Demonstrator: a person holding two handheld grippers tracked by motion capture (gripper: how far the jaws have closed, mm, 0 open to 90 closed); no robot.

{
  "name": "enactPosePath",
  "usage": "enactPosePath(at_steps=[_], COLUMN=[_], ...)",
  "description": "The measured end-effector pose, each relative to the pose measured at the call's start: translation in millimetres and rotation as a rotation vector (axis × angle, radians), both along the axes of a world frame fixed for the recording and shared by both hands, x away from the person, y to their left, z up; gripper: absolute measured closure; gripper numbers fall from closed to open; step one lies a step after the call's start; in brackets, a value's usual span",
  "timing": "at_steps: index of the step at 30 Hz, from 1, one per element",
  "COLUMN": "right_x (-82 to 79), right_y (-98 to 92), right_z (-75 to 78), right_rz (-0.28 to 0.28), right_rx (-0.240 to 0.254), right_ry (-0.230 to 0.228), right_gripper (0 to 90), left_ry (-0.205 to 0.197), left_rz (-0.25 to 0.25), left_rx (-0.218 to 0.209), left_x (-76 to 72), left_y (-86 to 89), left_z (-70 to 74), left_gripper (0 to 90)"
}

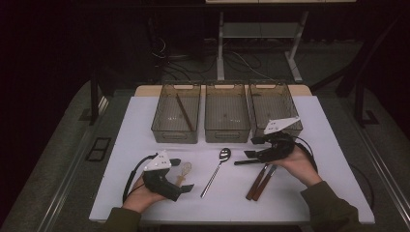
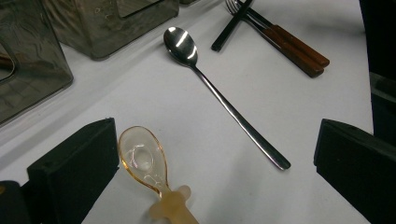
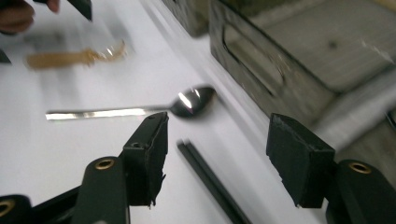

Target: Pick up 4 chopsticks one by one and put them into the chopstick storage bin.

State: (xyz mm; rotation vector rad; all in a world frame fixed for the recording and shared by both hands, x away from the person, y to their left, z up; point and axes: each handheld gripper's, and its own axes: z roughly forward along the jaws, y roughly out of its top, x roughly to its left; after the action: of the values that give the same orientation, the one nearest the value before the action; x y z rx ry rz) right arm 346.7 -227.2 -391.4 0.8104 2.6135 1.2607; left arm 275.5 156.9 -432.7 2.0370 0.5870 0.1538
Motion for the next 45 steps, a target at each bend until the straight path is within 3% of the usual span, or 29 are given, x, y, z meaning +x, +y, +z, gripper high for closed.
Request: enactPosePath(at_steps=[9,16,26,45], right_x=[-5.4,-7.7,2.0,5.3], right_y=[-43.5,-65.9,-70.8,-66.8], right_z=[-6.6,-17.9,-36.6,-46.3], right_rz=[-0.08,-0.106,-0.115,-0.074], right_rx=[-0.029,-0.07,-0.163,-0.22], right_ry=[0.017,0.038,0.073,0.101], right_gripper=[40.6,50.3,61.1,69.6], left_ry=[-0.001,-0.004,-0.004,-0.003], left_rz=[0.001,-0.003,-0.005,-0.005], left_rx=[0.001,0.01,0.009,0.01], left_x=[0.0,-0.3,0.0,-0.1], left_y=[0.6,-0.3,-0.3,-0.3], left_z=[0.2,-0.1,-0.2,-0.2], left_gripper=[0.0,0.0,0.0,0.0])
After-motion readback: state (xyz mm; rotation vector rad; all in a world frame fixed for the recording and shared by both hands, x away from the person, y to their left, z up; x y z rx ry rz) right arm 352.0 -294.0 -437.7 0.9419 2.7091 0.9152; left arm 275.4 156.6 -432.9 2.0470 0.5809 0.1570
